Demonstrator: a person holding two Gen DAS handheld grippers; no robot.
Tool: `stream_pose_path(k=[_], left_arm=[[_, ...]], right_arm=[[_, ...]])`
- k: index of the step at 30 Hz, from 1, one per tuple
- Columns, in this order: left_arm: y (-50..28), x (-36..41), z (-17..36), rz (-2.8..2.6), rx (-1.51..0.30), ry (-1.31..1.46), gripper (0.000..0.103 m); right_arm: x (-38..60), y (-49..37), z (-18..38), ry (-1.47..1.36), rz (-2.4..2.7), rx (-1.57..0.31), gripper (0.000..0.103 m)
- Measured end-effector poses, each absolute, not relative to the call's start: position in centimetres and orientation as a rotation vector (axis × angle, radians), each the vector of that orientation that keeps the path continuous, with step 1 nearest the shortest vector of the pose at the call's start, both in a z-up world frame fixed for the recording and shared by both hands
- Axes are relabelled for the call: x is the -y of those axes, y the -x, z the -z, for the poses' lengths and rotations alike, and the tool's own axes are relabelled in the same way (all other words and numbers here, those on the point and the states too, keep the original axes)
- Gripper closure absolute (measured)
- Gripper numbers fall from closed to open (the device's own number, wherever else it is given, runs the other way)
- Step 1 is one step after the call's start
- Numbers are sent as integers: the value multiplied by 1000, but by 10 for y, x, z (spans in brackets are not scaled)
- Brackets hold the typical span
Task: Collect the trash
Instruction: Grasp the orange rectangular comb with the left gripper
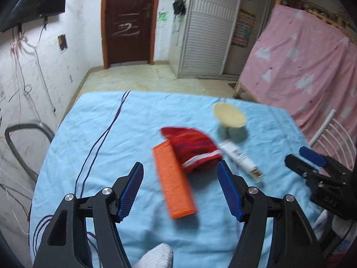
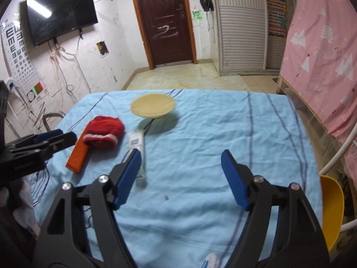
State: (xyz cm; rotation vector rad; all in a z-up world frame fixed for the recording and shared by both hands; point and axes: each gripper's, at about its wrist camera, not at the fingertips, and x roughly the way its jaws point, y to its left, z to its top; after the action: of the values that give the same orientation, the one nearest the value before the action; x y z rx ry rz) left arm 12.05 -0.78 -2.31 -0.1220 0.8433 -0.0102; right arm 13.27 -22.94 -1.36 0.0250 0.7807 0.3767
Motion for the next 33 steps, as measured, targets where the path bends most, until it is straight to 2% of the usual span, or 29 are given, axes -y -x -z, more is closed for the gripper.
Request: stream_pose_path(k=[13,15,19,22,27,29,33], left_arm=[[-128,2,56,57,-923,111,44],[-128,4,56,63,-919,96,53],[-127,5,56,66,-910,72,83],[-126,-3,56,73,-905,111,86],[-123,-17,48,62,-874,156,90],[-121,-23,45,57,-863,170,90],[-119,-32,42,54,-852,191,90]], right_arm=[[182,-142,28,60,-430,-835,32],[179,-144,29,69,-431,-844,32],[169,-147,33,100,-436,-863,31],[163,-149,37,123,-439,-879,28],[152,-149,41,182,-440,-903,30],[149,-151,43,189,-438,-910,39],[146,-153,45,198,-440,-919,44]])
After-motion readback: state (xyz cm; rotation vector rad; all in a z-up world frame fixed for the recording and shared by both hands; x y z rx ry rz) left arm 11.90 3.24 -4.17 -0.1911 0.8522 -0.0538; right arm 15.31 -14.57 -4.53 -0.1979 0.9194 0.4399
